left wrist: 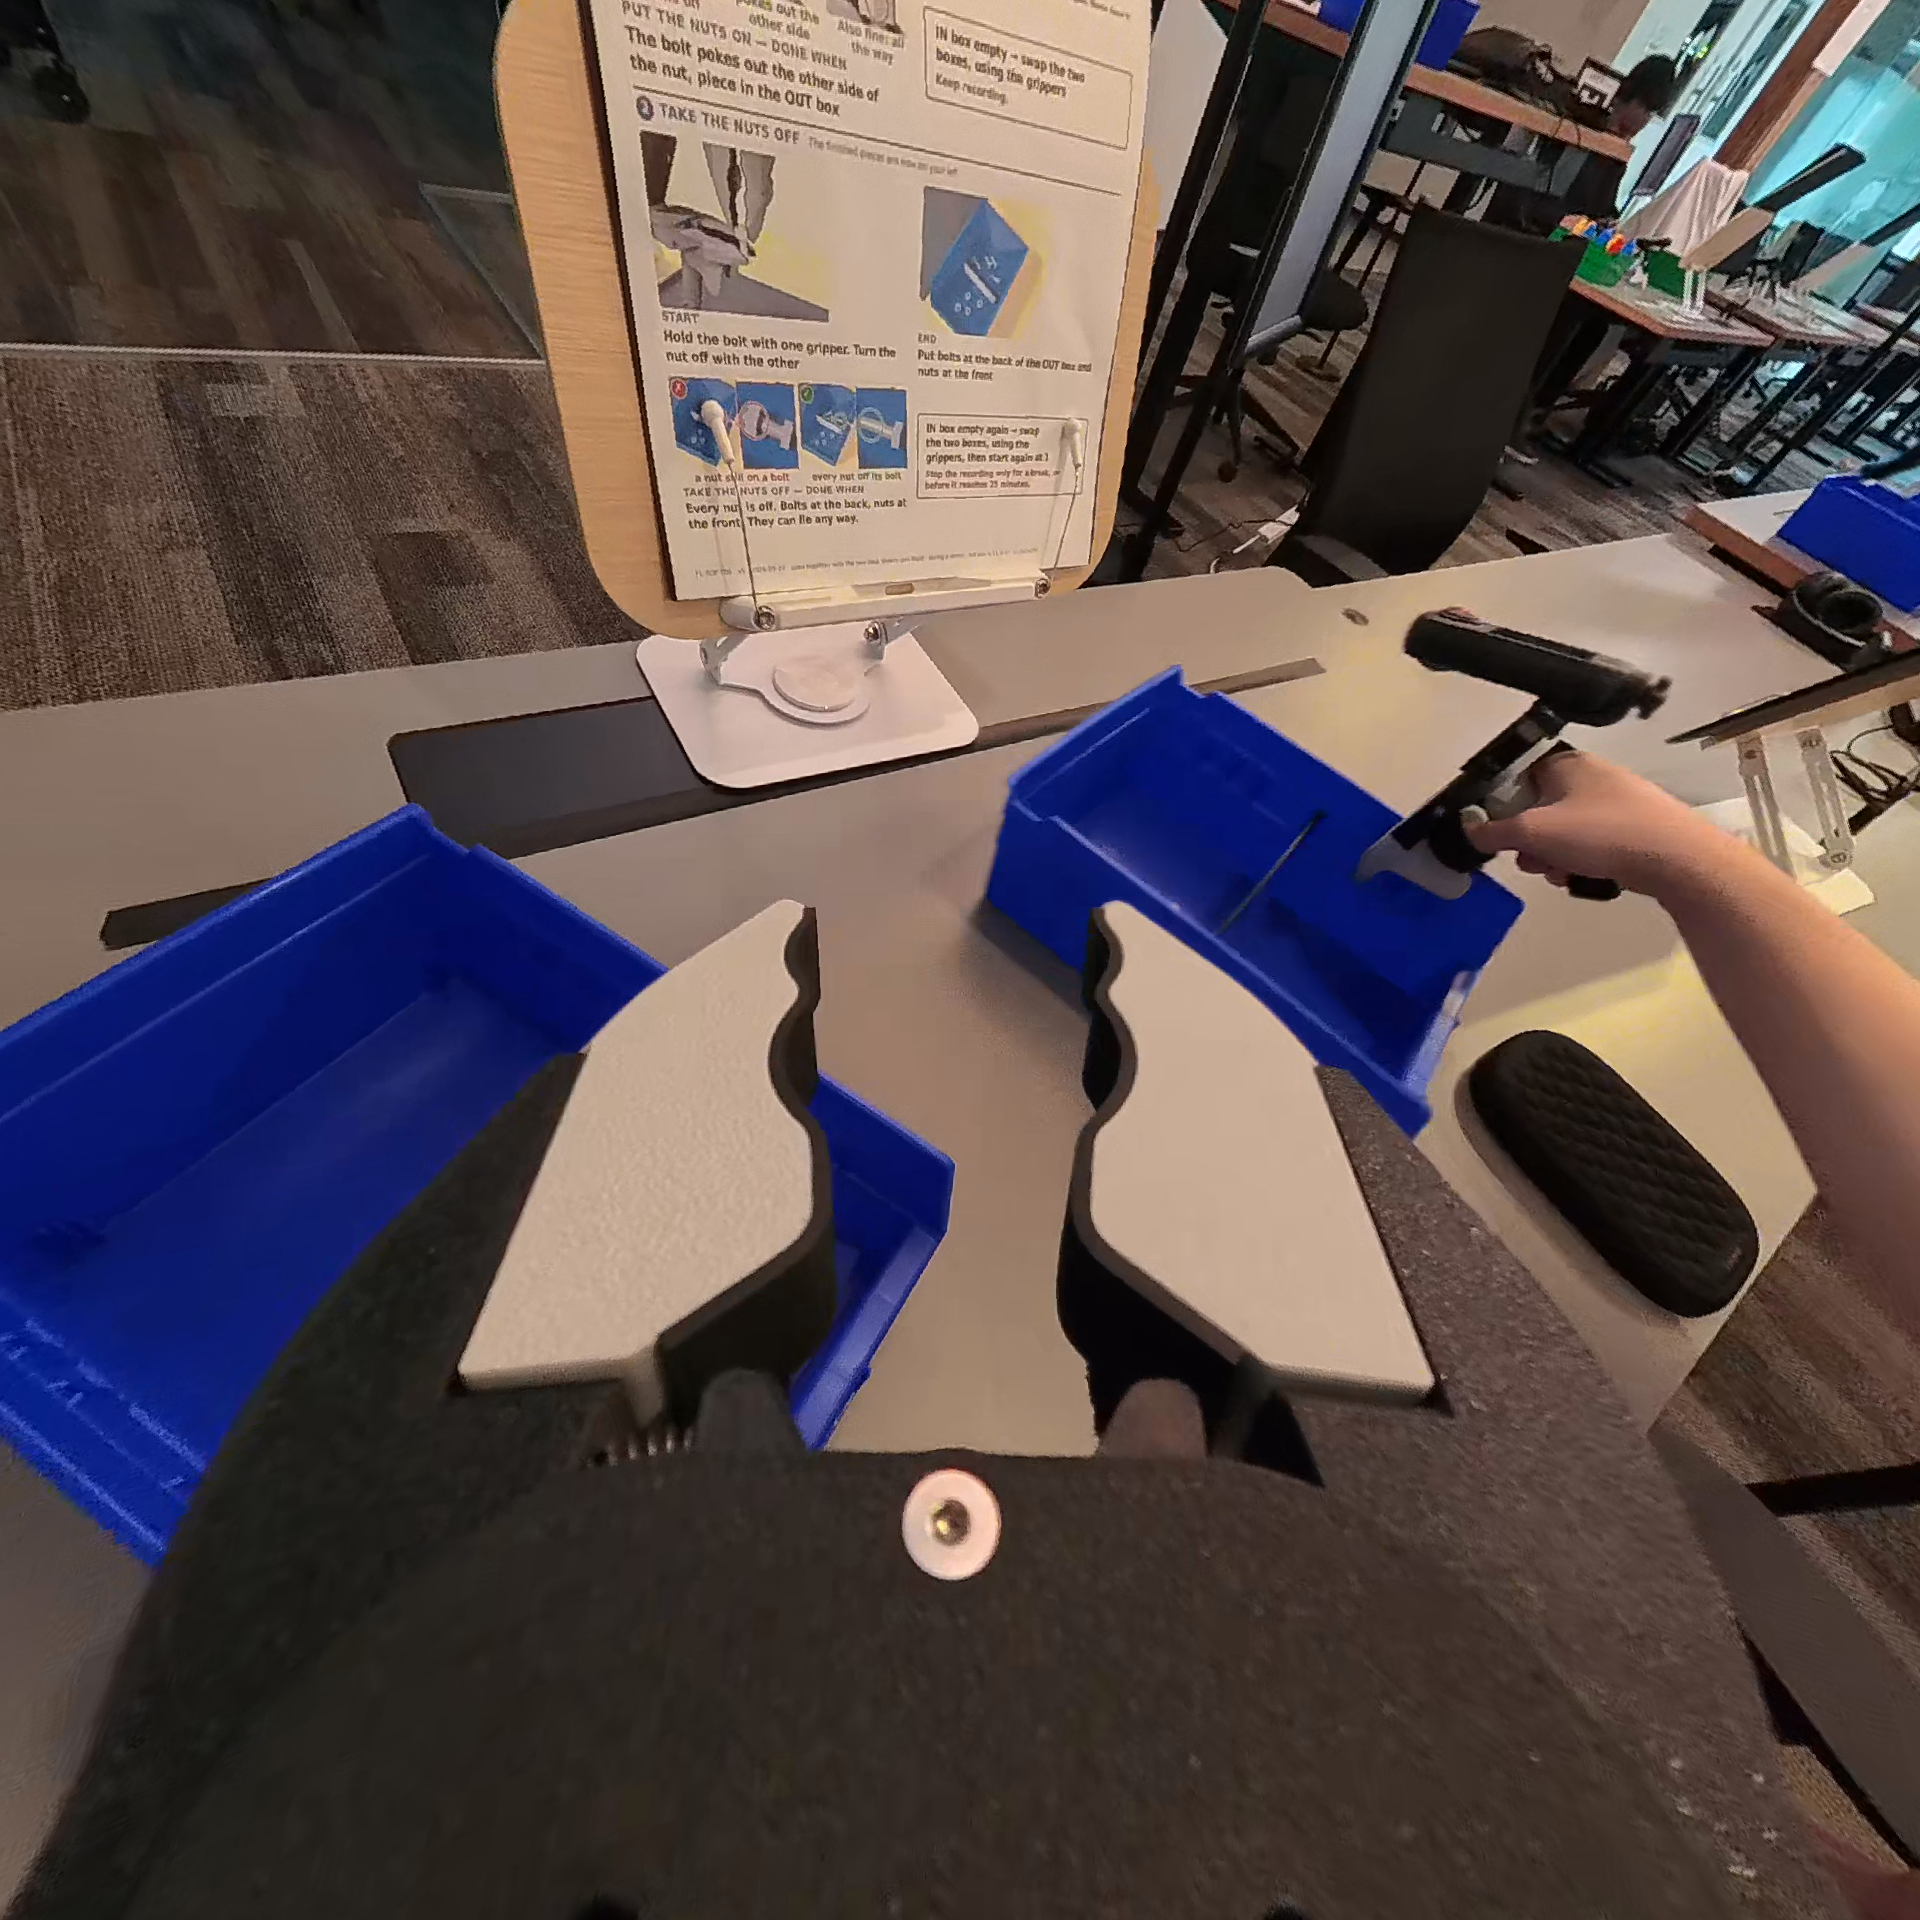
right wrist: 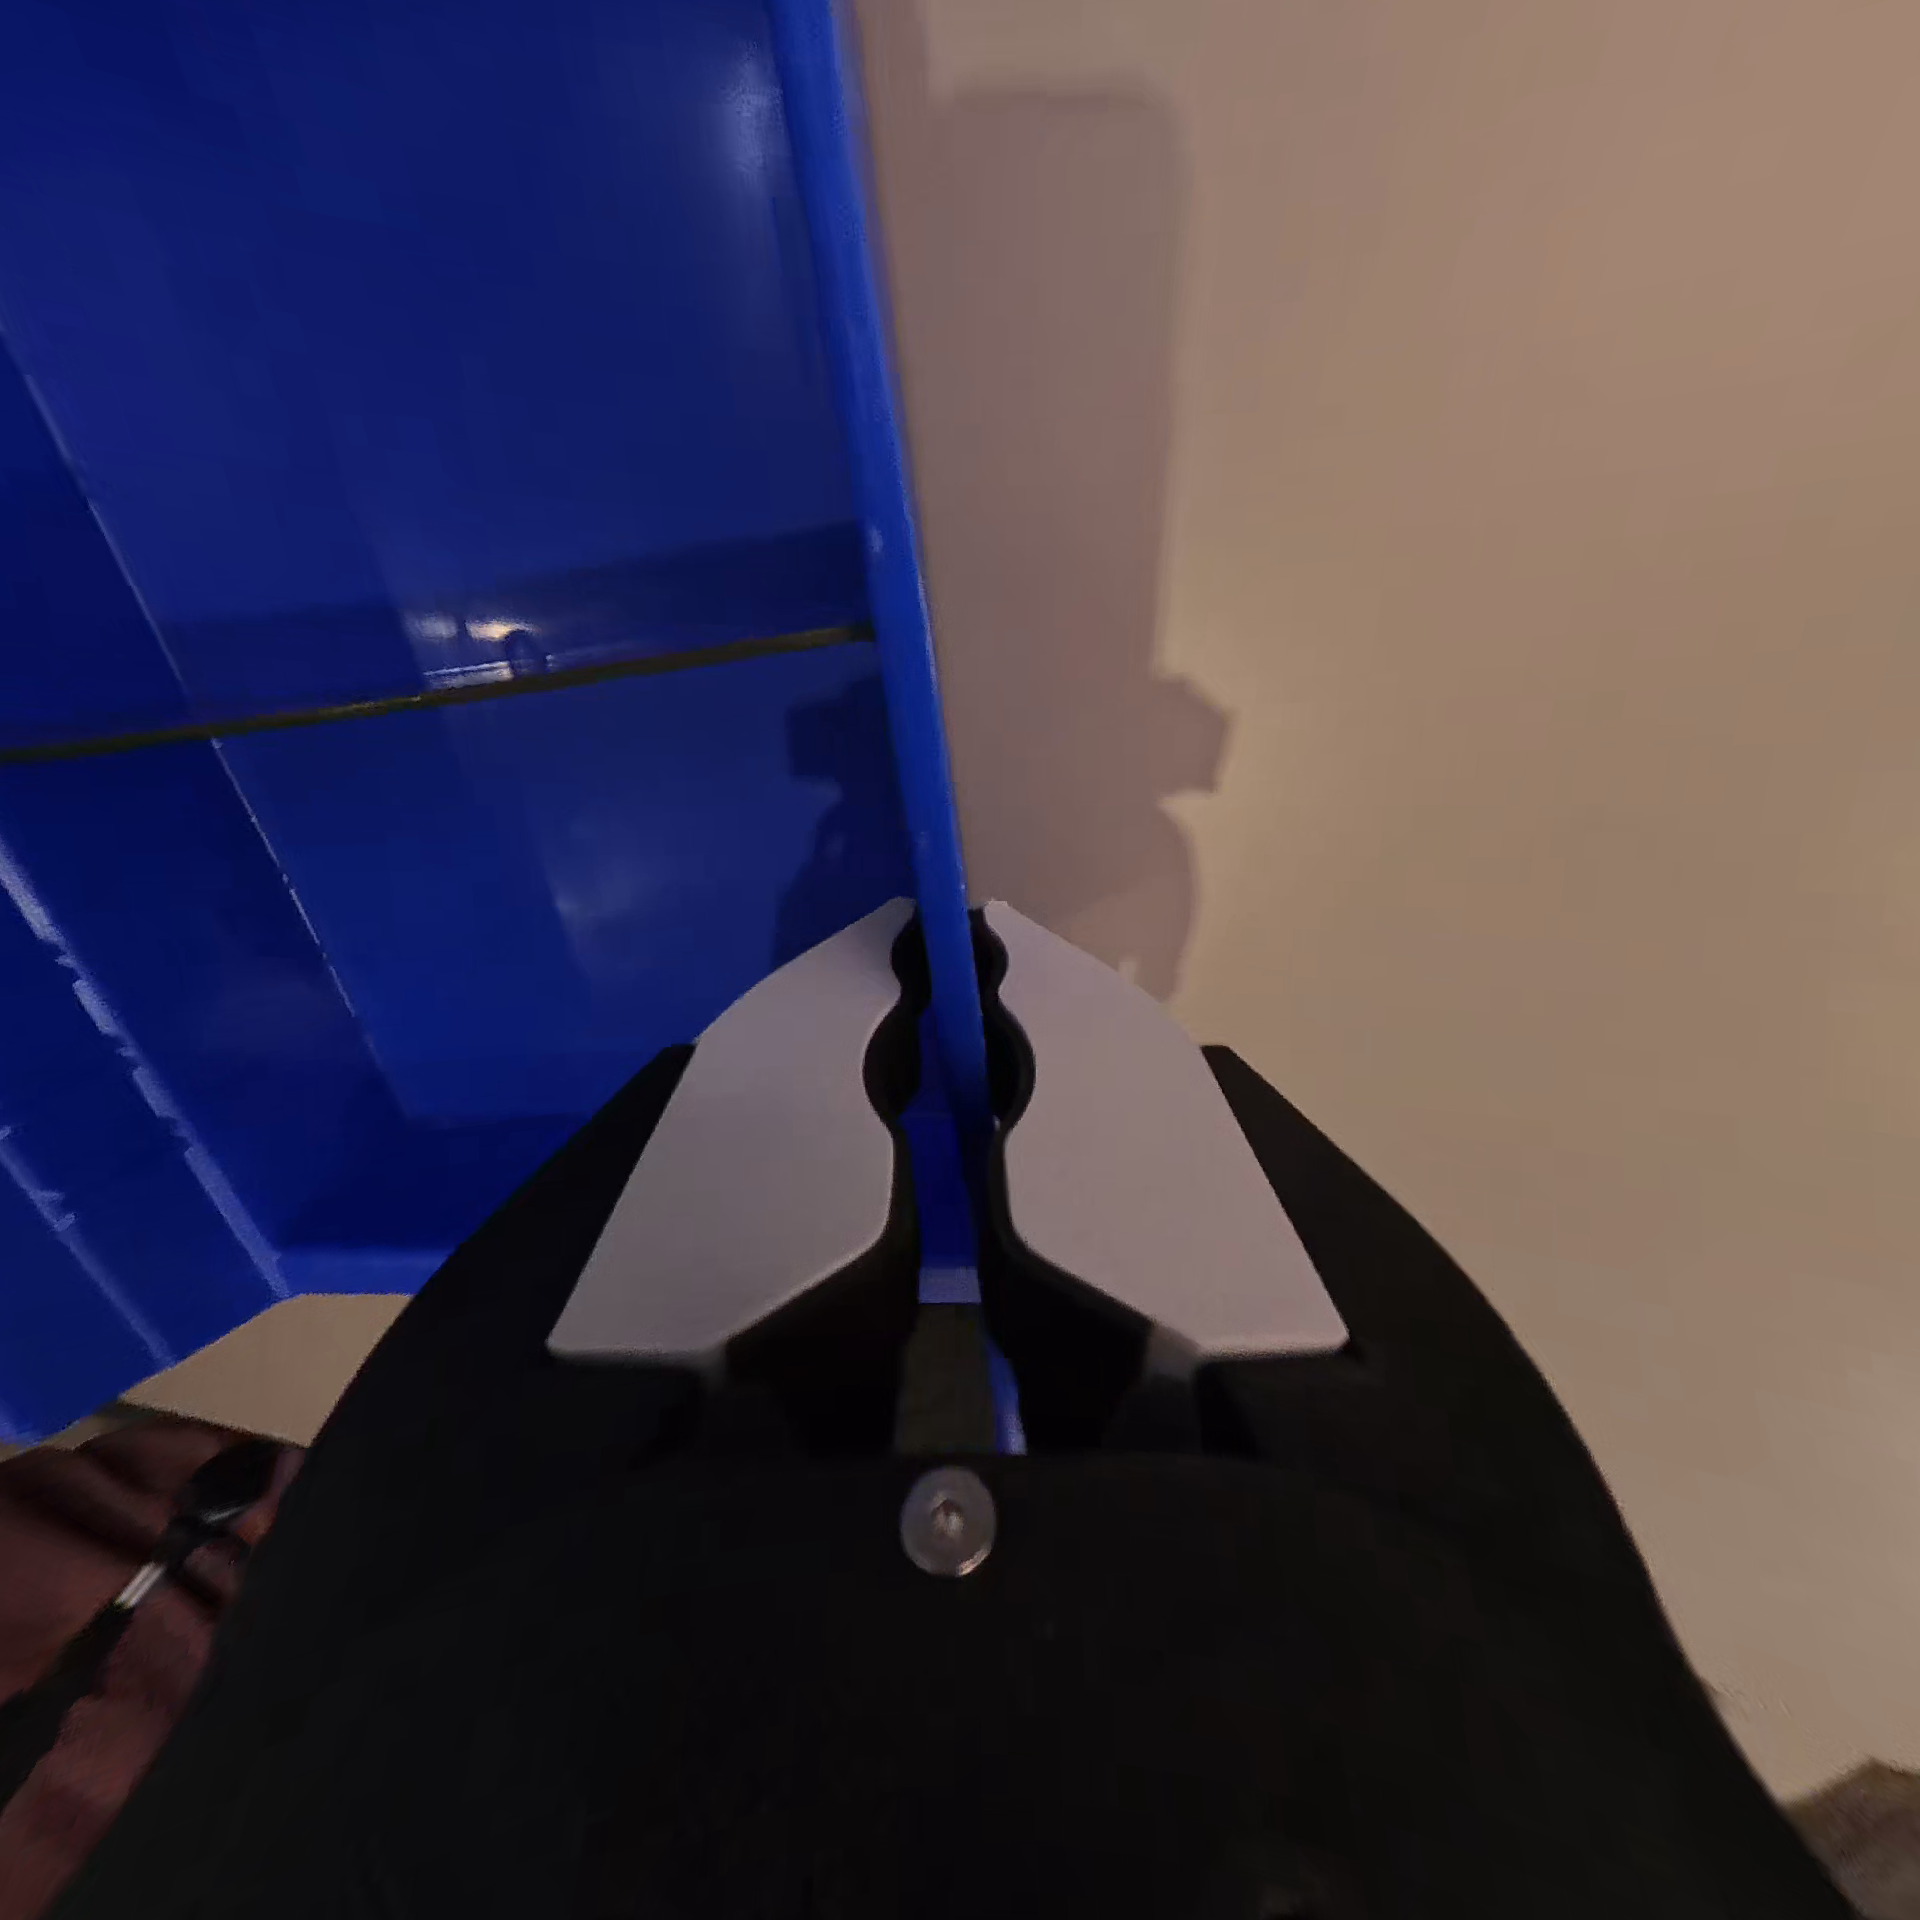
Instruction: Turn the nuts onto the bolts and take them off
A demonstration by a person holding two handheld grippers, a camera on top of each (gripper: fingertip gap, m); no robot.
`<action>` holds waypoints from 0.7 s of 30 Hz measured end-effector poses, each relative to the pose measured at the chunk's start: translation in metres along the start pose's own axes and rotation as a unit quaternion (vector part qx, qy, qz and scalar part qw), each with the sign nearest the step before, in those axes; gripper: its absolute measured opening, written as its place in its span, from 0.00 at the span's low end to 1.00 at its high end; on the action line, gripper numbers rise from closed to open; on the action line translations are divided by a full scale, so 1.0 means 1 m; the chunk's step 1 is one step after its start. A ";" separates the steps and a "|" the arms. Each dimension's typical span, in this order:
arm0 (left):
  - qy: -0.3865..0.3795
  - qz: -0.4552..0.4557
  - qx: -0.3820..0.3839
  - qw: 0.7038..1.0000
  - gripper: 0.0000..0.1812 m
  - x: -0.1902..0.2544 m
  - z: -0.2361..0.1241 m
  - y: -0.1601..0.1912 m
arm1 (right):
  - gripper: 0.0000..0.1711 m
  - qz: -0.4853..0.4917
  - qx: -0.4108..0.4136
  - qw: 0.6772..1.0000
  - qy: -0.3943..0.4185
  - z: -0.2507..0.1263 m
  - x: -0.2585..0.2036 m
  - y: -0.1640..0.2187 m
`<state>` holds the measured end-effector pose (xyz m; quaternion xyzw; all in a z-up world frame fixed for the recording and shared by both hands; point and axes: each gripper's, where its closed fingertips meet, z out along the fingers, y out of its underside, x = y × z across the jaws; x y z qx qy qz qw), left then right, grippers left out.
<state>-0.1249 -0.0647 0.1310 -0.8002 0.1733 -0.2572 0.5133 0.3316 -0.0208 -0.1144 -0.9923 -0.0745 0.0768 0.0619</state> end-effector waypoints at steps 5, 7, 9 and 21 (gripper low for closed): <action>-0.006 -0.016 0.011 1.000 0.26 -0.013 -0.003 -0.002 | 0.05 0.063 -0.003 0.998 0.024 -0.013 0.070 0.027; 0.024 -0.028 0.012 0.999 0.26 -0.010 -0.003 -0.001 | 0.05 0.095 -0.001 0.995 0.027 -0.018 0.093 0.036; 0.041 -0.034 0.003 0.999 0.25 -0.009 -0.002 0.002 | 0.04 0.109 0.000 0.993 0.037 -0.021 0.112 0.042; -0.144 -0.079 -0.061 0.984 0.26 -0.105 -0.035 0.042 | 0.04 0.129 0.023 0.991 0.009 -0.029 0.151 0.055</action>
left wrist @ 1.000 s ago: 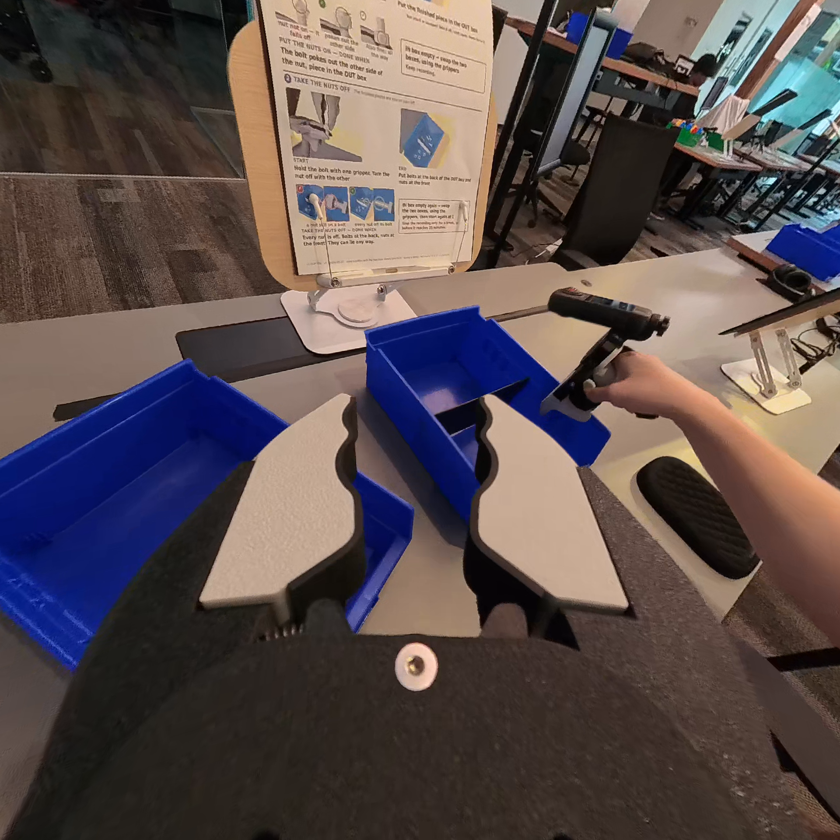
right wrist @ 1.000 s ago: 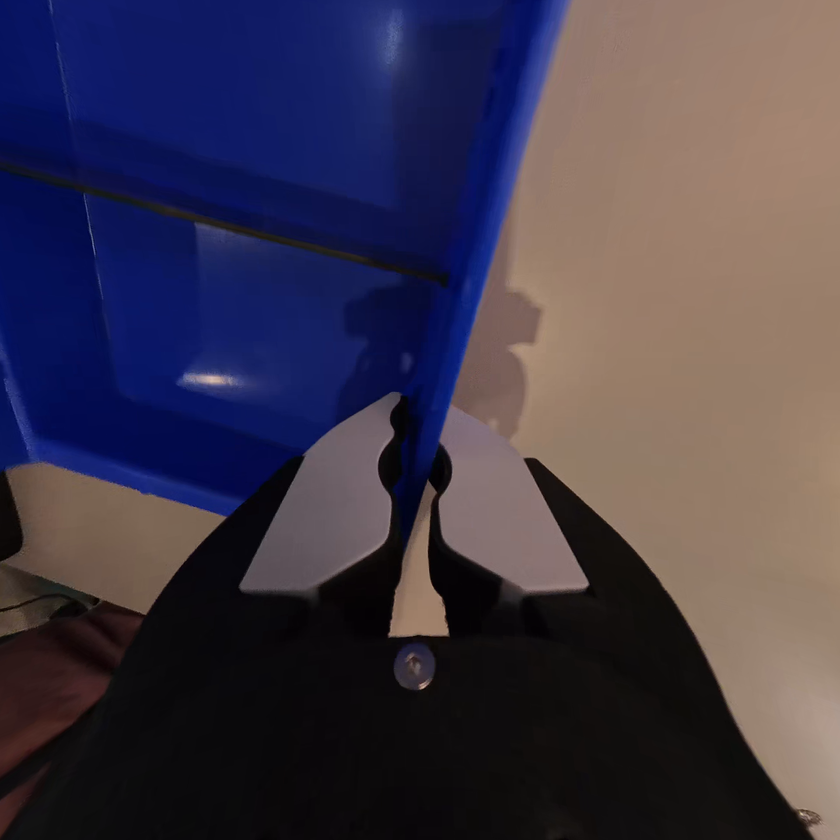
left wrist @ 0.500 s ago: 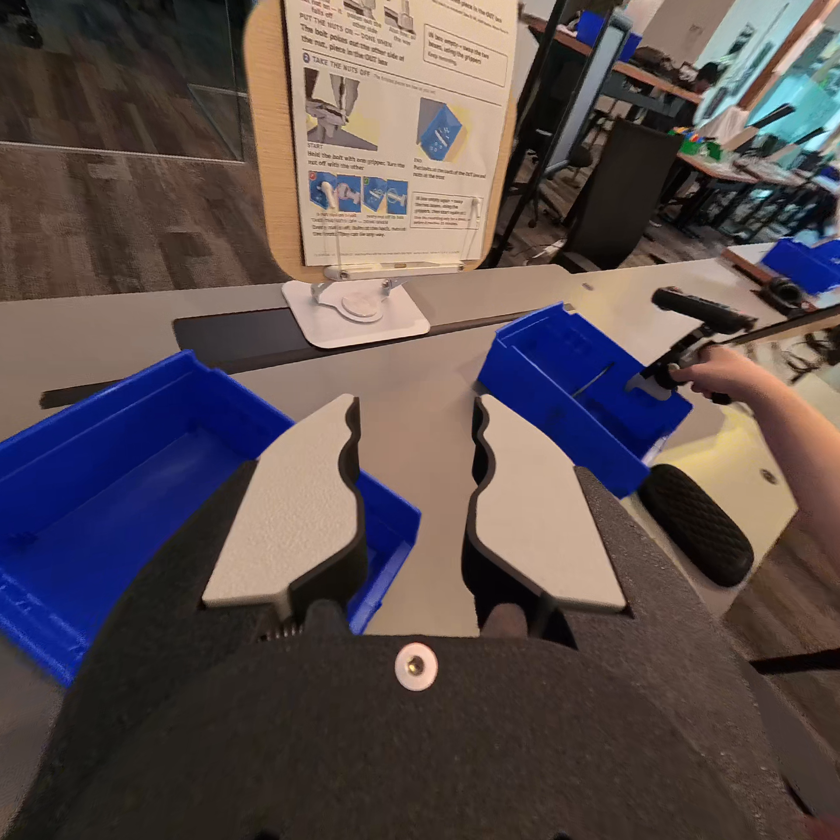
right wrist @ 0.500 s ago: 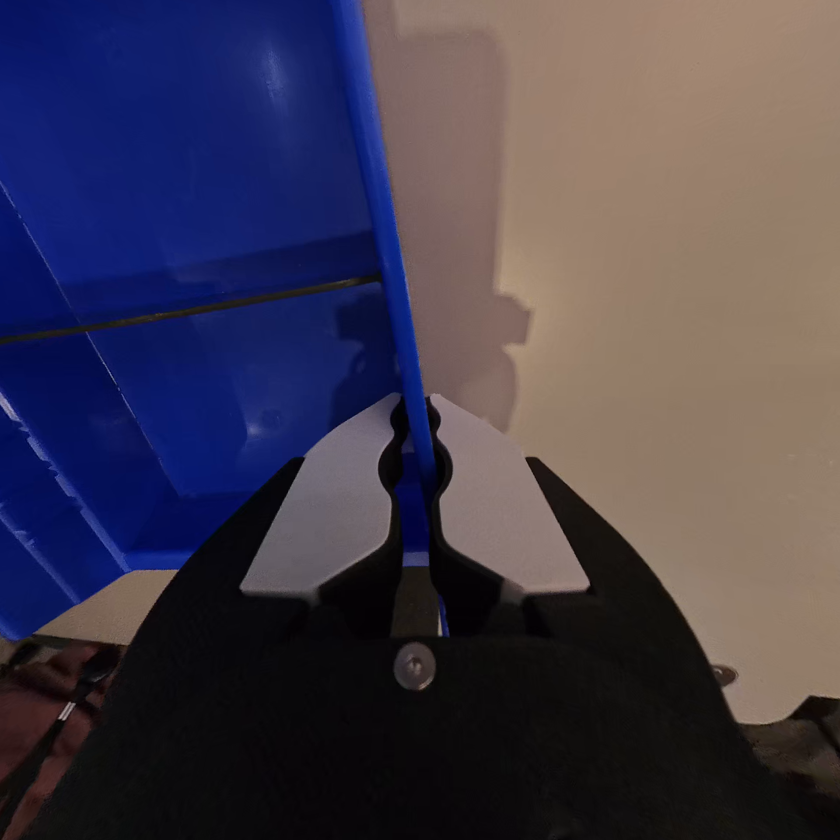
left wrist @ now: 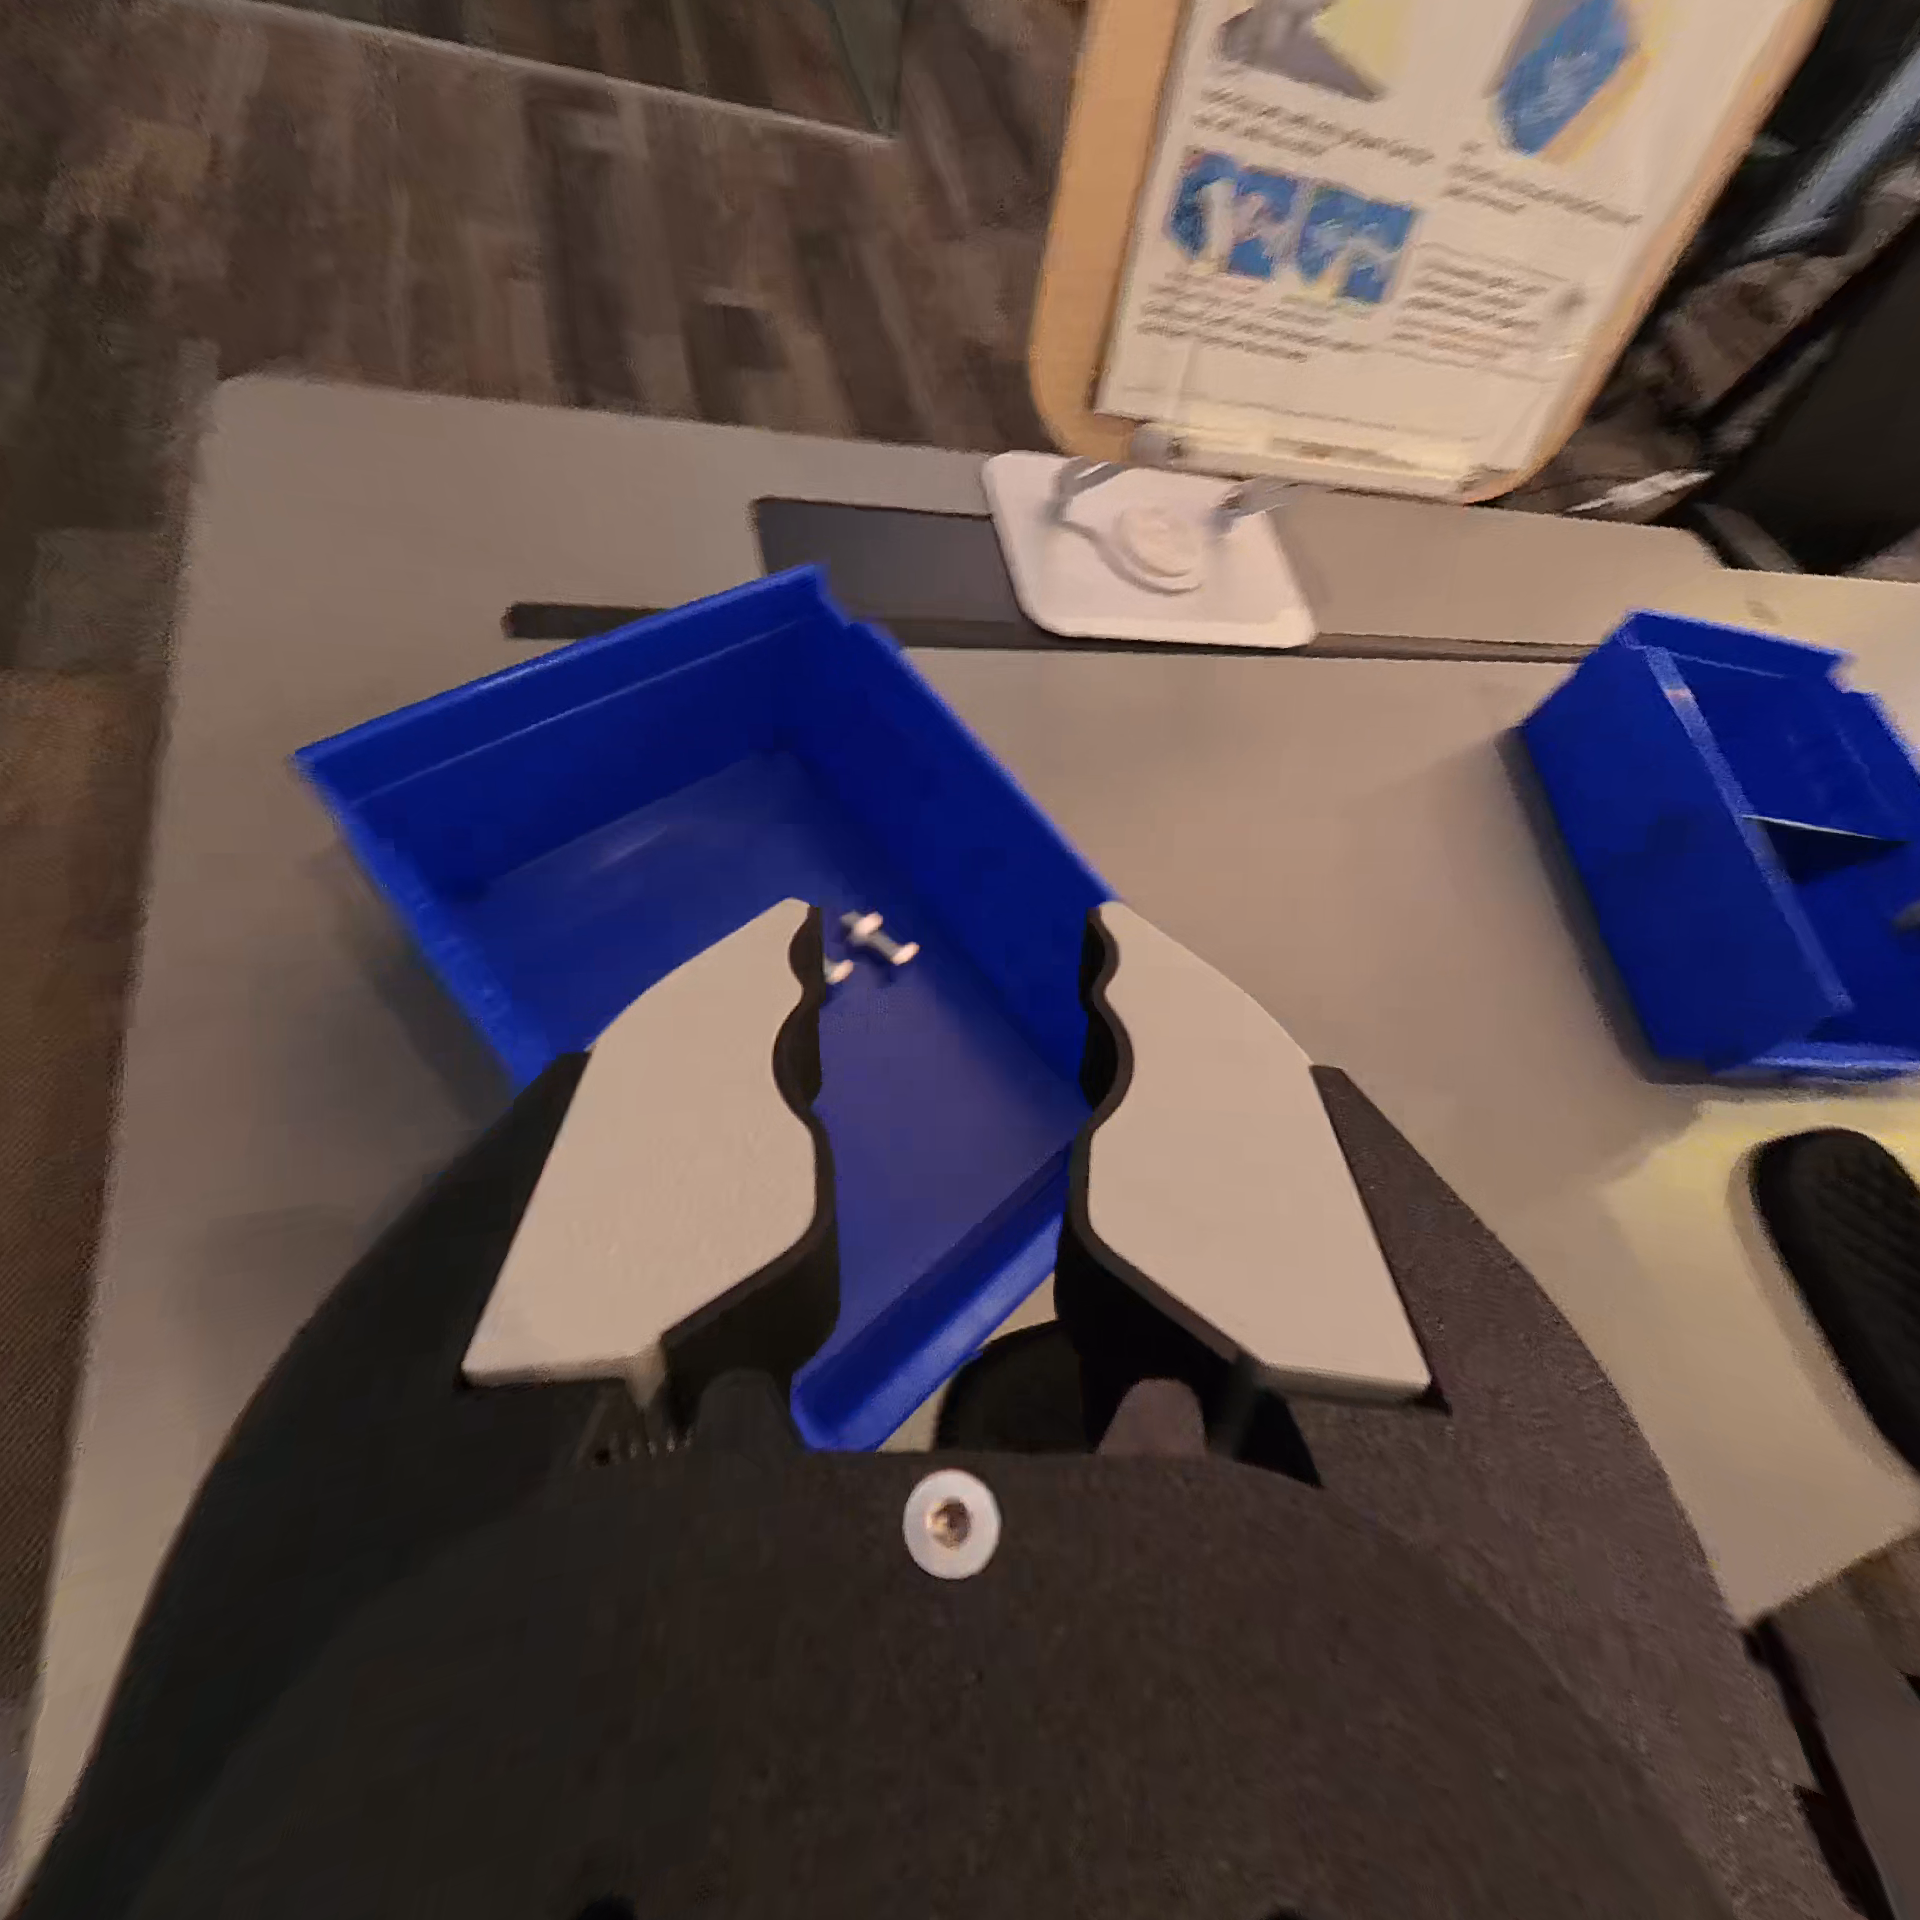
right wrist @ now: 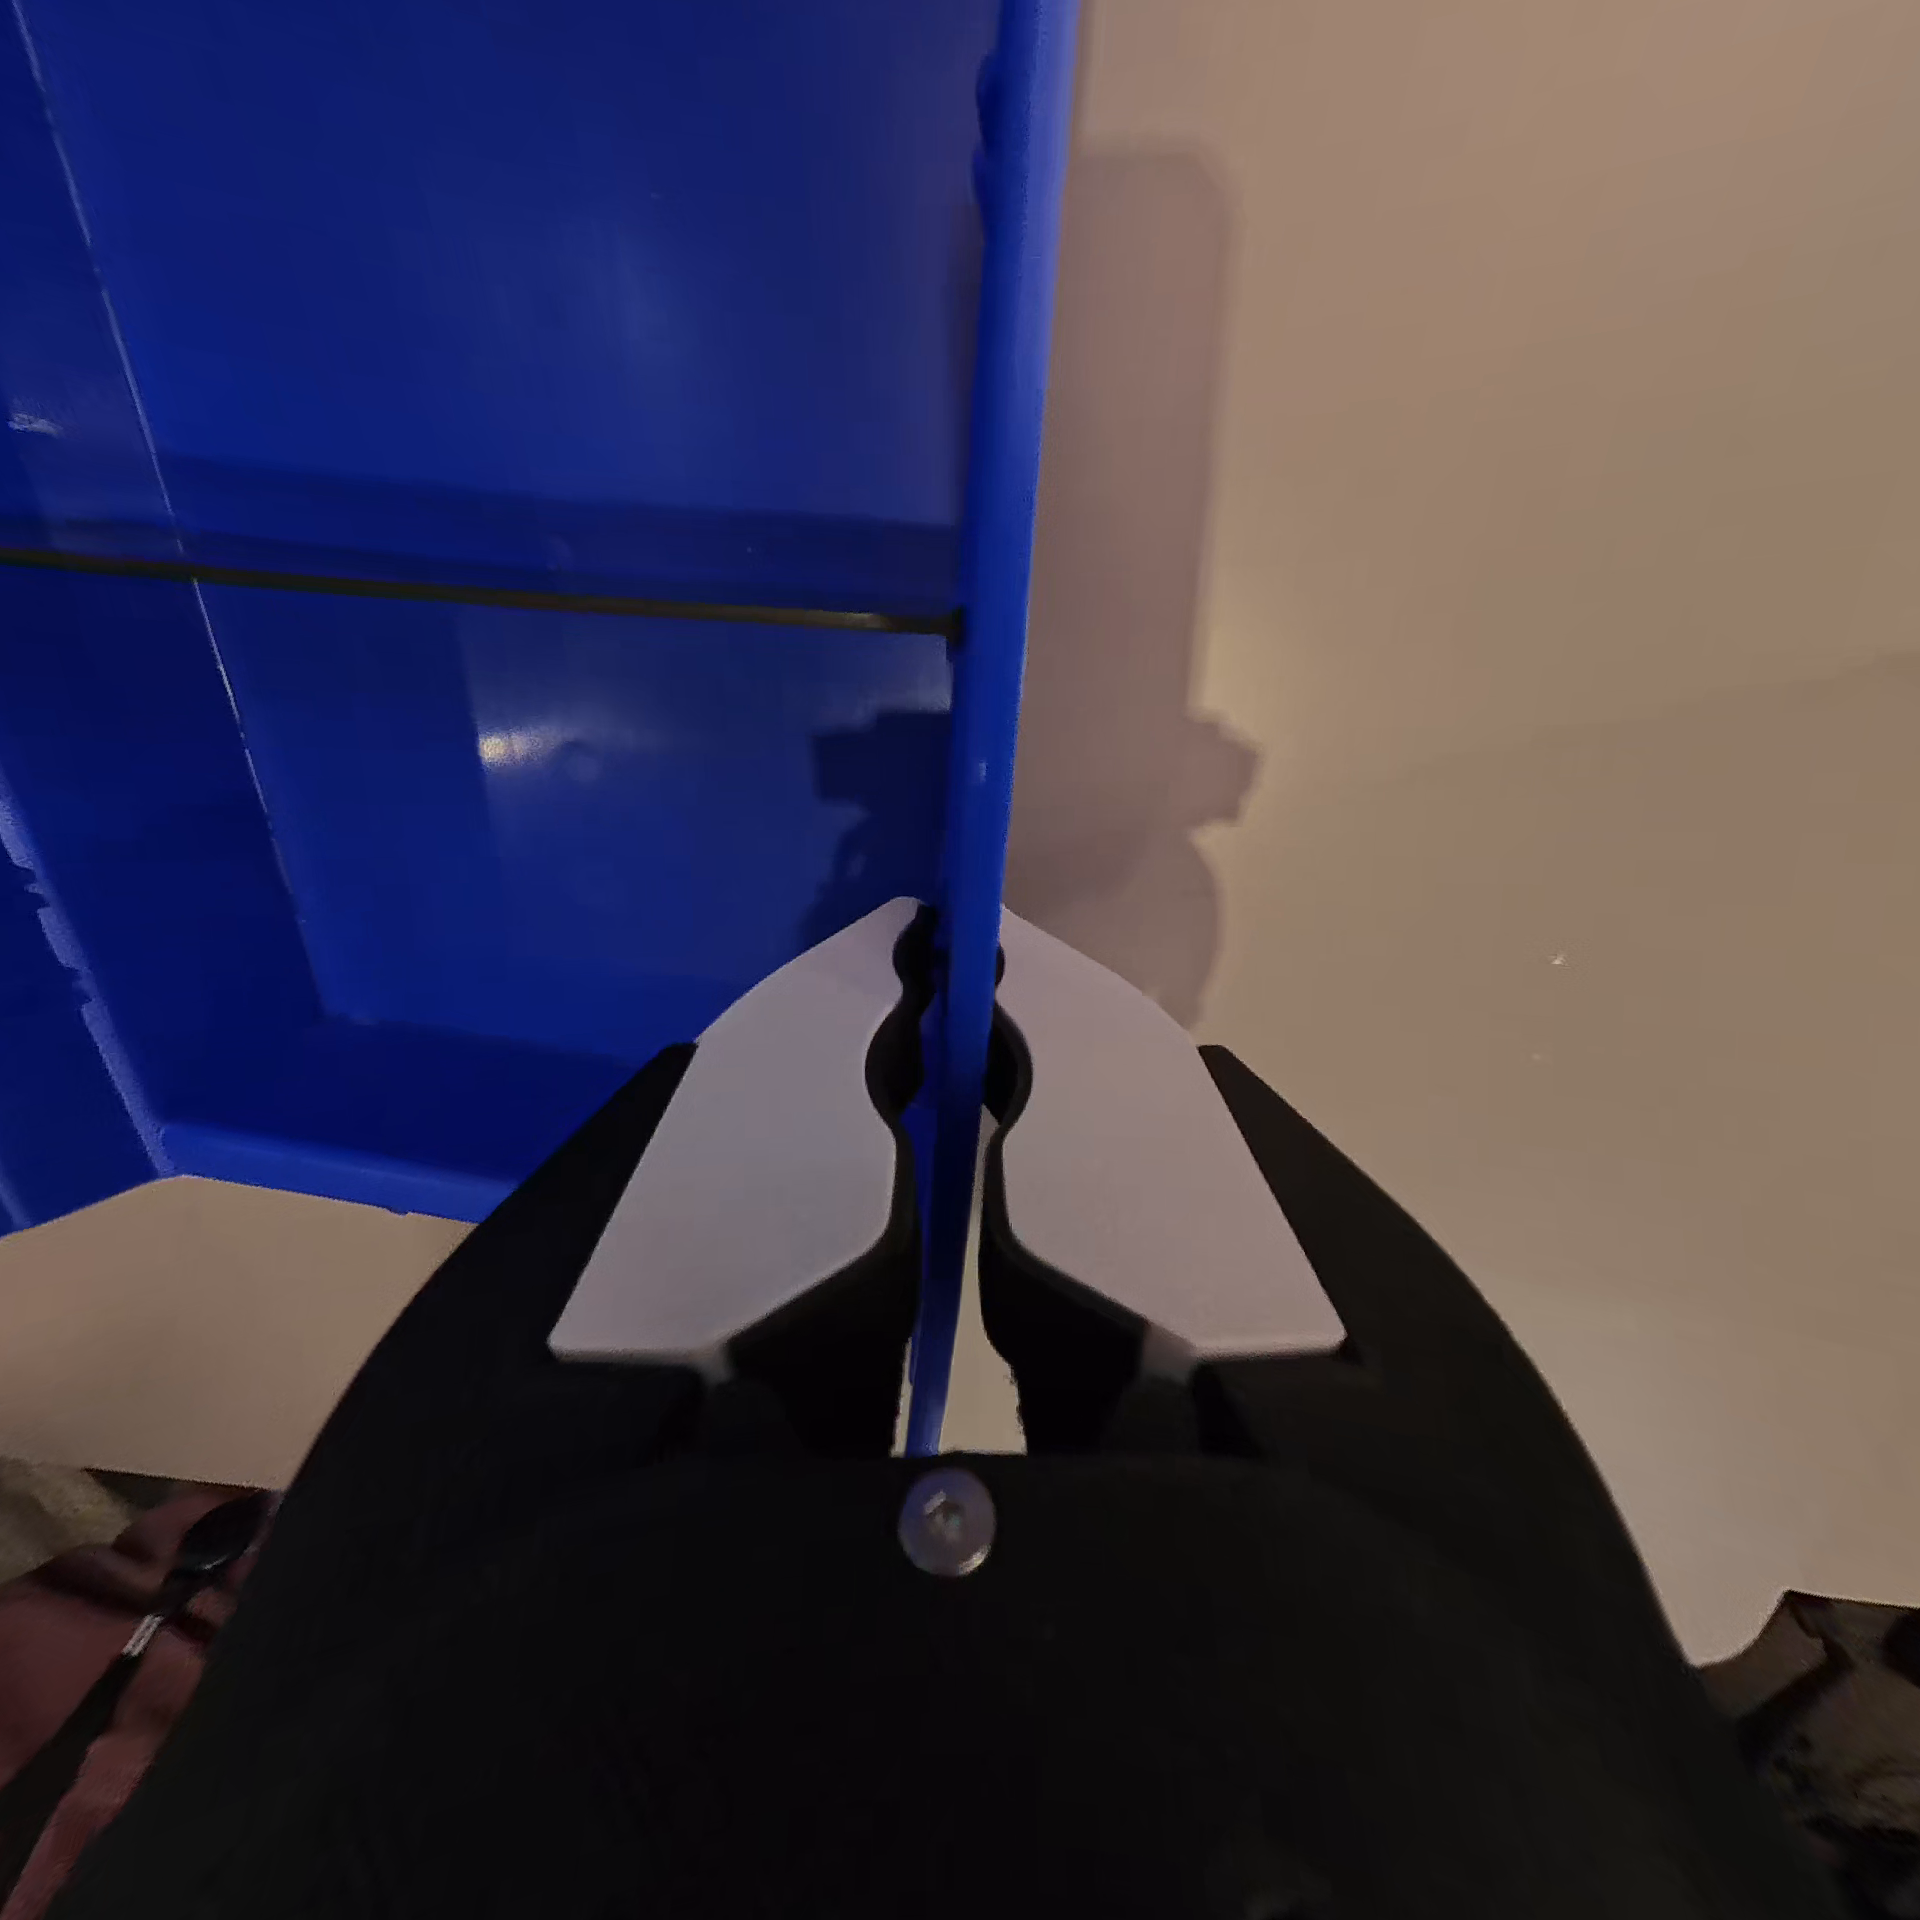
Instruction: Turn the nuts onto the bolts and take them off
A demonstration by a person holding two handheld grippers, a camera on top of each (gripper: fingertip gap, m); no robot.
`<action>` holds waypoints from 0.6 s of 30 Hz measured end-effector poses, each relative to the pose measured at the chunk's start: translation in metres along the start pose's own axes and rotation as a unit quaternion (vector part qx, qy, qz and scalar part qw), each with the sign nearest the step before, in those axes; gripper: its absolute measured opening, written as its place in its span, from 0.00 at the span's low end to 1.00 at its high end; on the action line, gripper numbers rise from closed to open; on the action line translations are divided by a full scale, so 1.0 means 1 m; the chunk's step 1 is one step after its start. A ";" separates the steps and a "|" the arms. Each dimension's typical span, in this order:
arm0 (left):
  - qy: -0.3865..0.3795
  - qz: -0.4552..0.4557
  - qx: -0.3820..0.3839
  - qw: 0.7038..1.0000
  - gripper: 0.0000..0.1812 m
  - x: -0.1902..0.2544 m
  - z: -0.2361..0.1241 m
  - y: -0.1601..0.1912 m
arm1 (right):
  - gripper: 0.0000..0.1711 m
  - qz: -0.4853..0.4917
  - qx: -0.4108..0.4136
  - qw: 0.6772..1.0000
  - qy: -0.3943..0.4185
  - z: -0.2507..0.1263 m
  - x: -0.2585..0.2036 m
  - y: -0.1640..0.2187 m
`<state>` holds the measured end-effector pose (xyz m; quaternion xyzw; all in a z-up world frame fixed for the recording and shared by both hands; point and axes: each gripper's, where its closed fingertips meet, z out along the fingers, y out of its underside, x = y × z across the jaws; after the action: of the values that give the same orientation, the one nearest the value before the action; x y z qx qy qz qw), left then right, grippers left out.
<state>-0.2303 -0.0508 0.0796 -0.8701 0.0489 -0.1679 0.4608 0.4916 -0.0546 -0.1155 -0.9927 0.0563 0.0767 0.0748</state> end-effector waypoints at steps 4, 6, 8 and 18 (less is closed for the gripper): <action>-0.083 -0.046 -0.067 0.993 0.28 -0.048 -0.001 0.030 | 0.04 -0.007 -0.016 1.000 0.012 -0.003 0.010 0.007; -0.119 -0.047 -0.090 0.988 0.30 -0.067 0.000 0.040 | 0.04 -0.013 -0.020 1.000 0.014 -0.004 0.012 0.009; -0.148 -0.035 -0.103 0.983 0.31 -0.082 0.002 0.045 | 0.06 -0.033 -0.004 0.999 0.013 -0.005 0.012 0.006; -0.200 -0.100 -0.267 0.937 0.35 -0.131 0.045 0.109 | 0.24 -0.061 0.323 0.944 0.007 -0.125 -0.018 -0.047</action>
<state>-0.3305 -0.0463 -0.0653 -0.9771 -0.0888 -0.0164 0.1928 0.4980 -0.0259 0.0162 -0.9171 0.0179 0.0430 0.3958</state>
